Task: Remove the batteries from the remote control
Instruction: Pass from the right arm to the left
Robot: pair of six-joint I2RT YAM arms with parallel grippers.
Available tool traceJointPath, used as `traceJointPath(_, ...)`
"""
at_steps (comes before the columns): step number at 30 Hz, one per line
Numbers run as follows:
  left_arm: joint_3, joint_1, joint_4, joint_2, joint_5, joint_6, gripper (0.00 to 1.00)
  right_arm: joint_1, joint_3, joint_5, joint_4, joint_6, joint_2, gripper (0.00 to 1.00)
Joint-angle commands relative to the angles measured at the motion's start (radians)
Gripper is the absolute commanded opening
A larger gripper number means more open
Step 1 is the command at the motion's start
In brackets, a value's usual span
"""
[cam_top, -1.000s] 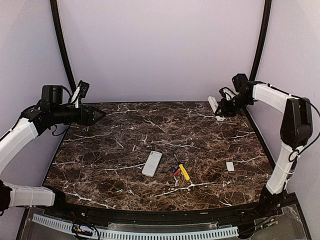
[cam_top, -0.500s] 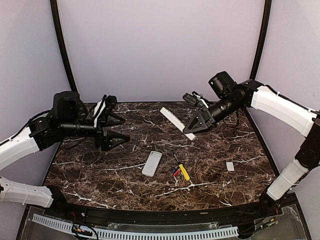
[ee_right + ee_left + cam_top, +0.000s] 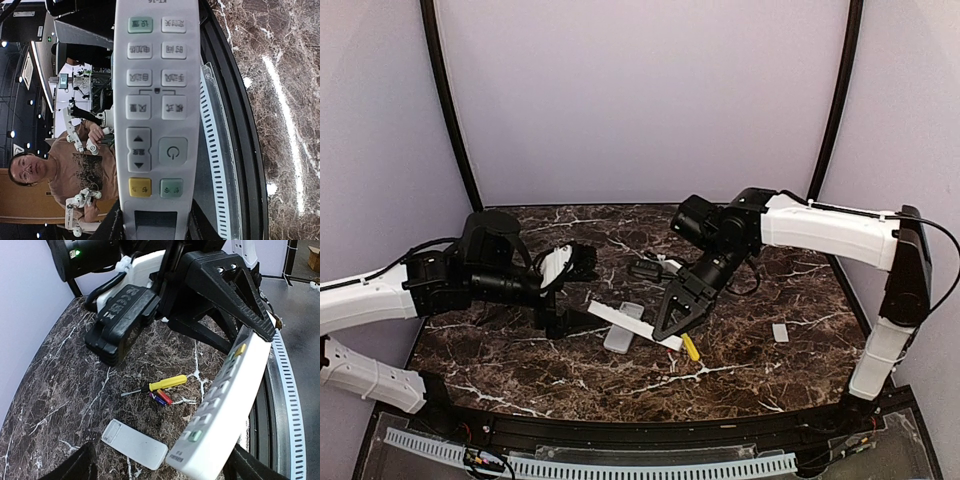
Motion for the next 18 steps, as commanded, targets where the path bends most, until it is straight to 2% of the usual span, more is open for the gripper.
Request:
traceJointPath(1,-0.015,-0.044,0.012,0.002,0.006,0.032,0.84,0.013,0.052,-0.084,-0.050,-0.047,0.018,0.00)
traceJointPath(14,-0.022,-0.142,-0.002,0.012,-0.021,0.048,0.44,0.024,0.040,-0.091,-0.040,-0.047,0.017,0.00)
traceJointPath(18,-0.015,-0.161,-0.014,0.027,-0.014,0.040,0.39,0.024,0.031,-0.089,-0.028,-0.047,0.014,0.00)
